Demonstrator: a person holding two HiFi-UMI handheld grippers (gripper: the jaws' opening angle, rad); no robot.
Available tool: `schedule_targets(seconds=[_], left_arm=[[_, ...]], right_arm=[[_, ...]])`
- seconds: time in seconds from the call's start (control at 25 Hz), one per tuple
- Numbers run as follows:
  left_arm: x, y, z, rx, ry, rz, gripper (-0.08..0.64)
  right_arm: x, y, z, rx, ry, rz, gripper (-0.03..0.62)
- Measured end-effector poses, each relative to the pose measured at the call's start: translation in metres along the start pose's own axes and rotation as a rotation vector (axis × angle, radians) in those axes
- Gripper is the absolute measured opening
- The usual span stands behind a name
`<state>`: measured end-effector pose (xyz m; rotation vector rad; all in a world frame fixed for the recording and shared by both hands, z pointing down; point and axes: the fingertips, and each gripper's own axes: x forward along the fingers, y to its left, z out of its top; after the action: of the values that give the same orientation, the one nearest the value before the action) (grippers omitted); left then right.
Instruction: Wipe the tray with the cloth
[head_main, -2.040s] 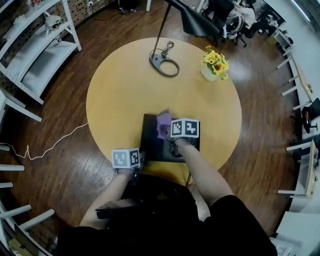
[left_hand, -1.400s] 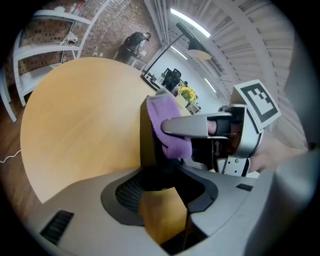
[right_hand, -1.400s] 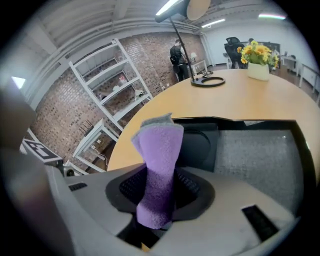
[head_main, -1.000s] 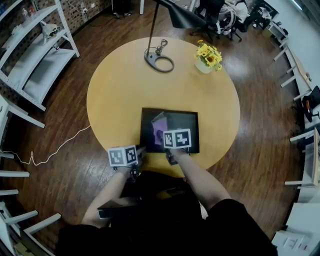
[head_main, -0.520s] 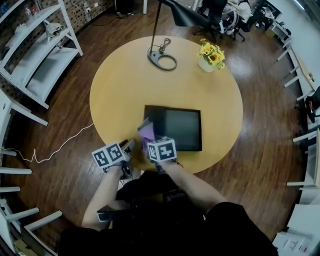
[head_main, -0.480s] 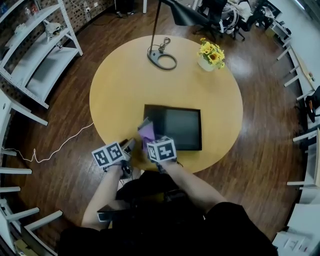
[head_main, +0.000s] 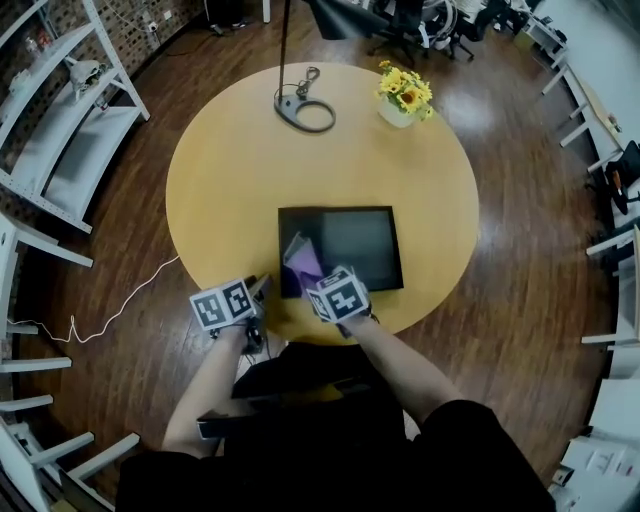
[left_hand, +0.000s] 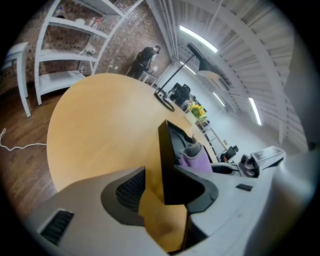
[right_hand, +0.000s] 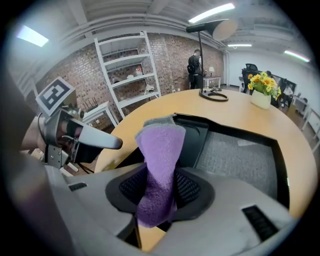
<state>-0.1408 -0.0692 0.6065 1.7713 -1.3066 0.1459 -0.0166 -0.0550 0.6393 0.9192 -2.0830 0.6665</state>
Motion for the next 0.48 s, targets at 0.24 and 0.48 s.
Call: schedule_targets(seconds=[0.24, 0.48], left_arm=[[0.015, -0.024, -0.006, 0.138, 0.057, -0.03, 0.169], [0.037, -0.048, -0.016, 0.2, 0.119, -0.084, 0.169]], right_arm=[[-0.009, -0.006, 0.0, 0.011, -0.093, -0.013, 0.137], [-0.026, -0.053, -0.018, -0.001, -0.065, -0.187, 0.137]])
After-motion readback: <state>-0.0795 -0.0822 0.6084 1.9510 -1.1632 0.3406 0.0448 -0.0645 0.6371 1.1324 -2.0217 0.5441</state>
